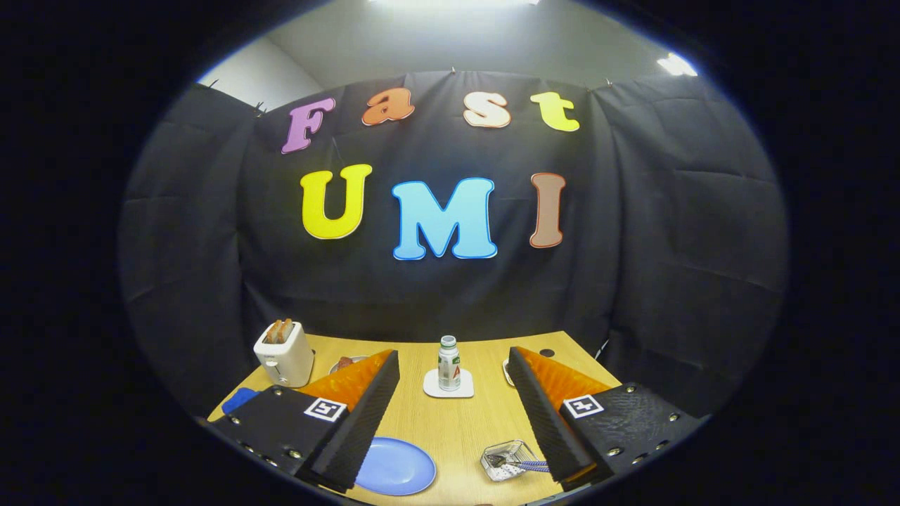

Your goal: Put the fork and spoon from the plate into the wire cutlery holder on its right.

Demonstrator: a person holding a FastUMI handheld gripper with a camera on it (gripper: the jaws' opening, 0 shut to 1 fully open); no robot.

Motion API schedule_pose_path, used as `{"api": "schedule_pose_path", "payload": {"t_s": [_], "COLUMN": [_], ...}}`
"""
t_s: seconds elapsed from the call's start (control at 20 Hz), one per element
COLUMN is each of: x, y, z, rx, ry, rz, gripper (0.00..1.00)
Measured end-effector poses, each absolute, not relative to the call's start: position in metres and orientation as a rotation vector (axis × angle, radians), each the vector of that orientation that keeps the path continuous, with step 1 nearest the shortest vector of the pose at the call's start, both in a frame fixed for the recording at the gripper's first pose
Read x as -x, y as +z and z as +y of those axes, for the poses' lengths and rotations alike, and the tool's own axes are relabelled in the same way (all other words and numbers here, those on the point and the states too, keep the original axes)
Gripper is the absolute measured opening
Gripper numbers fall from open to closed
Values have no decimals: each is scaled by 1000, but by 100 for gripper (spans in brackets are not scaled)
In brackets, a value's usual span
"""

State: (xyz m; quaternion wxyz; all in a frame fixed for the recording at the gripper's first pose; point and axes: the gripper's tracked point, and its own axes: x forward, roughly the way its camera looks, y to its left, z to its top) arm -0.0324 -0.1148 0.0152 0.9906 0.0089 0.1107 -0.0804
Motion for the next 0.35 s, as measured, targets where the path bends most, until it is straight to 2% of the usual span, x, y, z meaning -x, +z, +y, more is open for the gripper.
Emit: {"api": "schedule_pose_path", "payload": {"t_s": [0.15, 0.35], "x": [43, 50], "y": [8, 24], "z": [-108, -122], "rx": [-7, 7], "ry": [-160, -175], "rz": [228, 139], "gripper": [97, 96]}}
